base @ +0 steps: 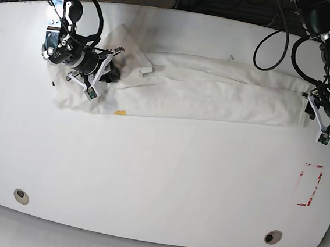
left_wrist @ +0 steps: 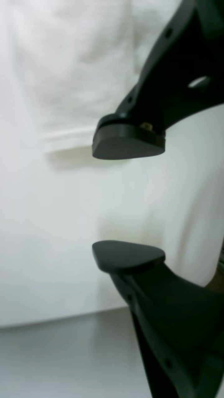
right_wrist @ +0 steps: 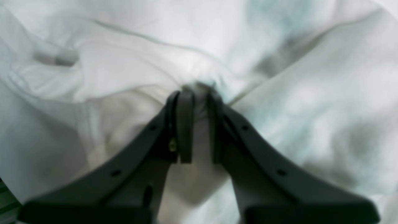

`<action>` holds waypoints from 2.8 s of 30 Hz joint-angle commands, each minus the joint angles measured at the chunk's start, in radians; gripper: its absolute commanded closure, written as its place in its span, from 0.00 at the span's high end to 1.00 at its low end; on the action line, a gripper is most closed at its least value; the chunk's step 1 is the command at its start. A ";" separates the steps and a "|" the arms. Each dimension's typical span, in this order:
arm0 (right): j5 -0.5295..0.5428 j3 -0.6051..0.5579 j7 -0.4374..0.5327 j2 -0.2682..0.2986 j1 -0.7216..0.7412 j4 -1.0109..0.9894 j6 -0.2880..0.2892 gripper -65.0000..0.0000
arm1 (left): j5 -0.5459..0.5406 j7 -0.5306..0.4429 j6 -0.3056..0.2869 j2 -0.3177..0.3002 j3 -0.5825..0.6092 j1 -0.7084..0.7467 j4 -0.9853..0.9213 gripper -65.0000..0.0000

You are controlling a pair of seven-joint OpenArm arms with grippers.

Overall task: Layout the t-shirt on the table in an organized manner, then fold the t-shirt properly
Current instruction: 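Open the left gripper and shift it along the shirt end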

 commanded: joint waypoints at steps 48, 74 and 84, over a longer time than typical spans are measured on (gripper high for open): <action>0.009 0.002 0.006 0.008 0.003 0.014 0.006 0.13 | -0.270 -0.064 0.003 0.023 -0.102 -0.024 -0.293 0.60; 0.010 0.010 0.006 0.008 0.003 0.014 0.006 0.13 | -0.270 -0.066 0.003 0.023 -0.023 -0.001 -0.332 0.16; 0.010 0.010 0.006 0.008 0.003 0.014 0.006 0.13 | -0.272 -0.064 0.003 0.023 -0.033 0.011 -0.248 0.12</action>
